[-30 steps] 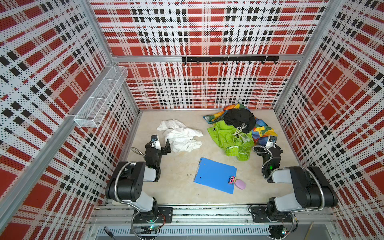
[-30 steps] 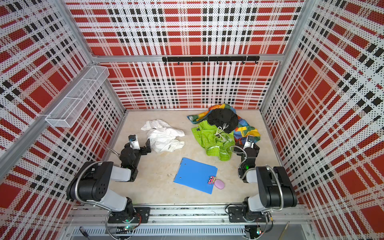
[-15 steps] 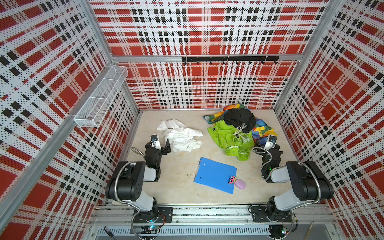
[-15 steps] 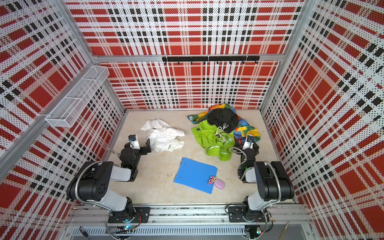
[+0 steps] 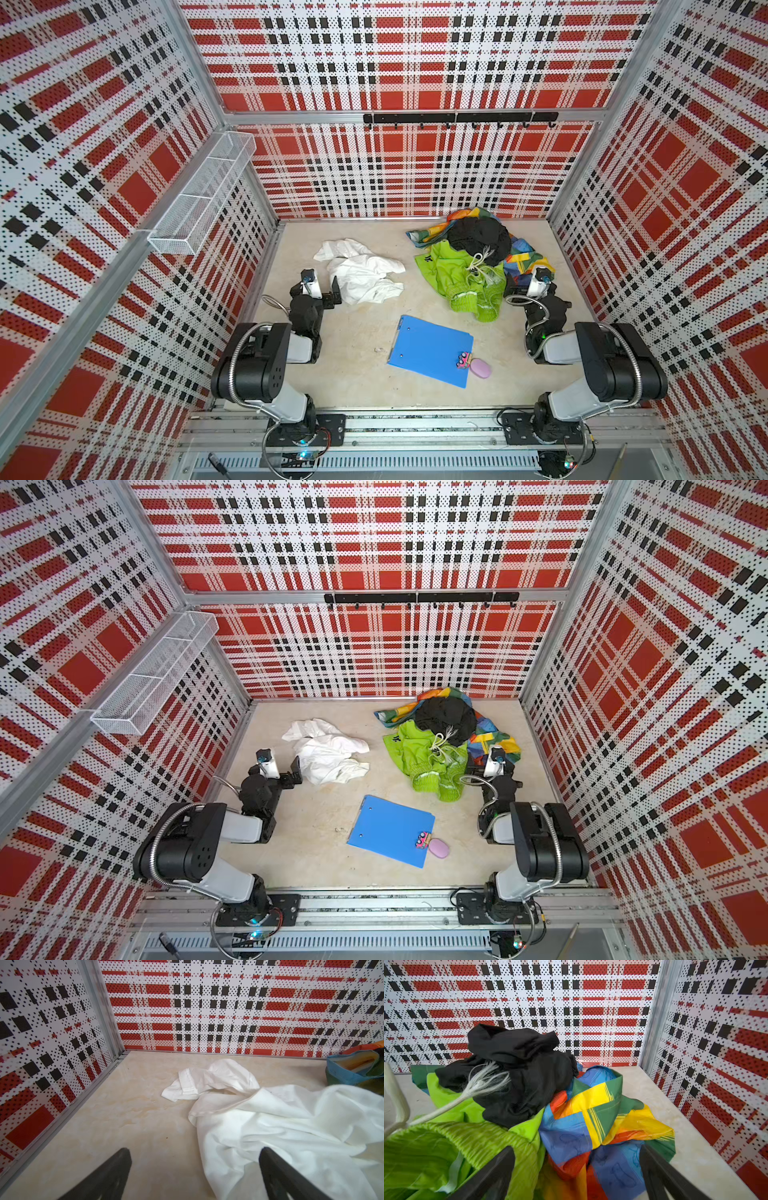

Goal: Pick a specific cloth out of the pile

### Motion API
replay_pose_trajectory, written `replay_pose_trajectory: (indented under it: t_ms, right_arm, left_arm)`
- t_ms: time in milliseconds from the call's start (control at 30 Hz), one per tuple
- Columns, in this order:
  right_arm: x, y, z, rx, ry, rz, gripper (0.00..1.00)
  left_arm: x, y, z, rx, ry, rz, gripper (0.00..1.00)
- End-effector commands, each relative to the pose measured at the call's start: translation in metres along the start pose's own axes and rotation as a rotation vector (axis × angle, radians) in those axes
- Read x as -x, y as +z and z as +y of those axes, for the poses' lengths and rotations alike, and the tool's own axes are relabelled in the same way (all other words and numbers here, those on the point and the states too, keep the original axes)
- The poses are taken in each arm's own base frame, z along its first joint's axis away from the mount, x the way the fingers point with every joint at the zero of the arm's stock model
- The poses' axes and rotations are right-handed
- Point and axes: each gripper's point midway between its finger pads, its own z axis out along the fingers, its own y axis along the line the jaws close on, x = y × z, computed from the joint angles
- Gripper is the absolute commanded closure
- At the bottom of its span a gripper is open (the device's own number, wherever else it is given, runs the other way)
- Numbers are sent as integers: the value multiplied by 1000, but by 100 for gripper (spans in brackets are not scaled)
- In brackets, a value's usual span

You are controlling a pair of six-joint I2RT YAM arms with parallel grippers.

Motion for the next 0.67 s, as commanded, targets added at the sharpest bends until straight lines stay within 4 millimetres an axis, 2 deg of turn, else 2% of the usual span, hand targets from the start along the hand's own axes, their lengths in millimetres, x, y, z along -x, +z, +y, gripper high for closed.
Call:
replay_pose_trajectory:
  t_ms: [0,633]
  right_arm:
    - [-2,1,1,-1,-9,10,0]
    - [-3,1,2,-7,-13,12,0]
  left_arm:
    - [10,4,0,4,3,-29,1]
    - [9,2,0,22,12,-34,1]
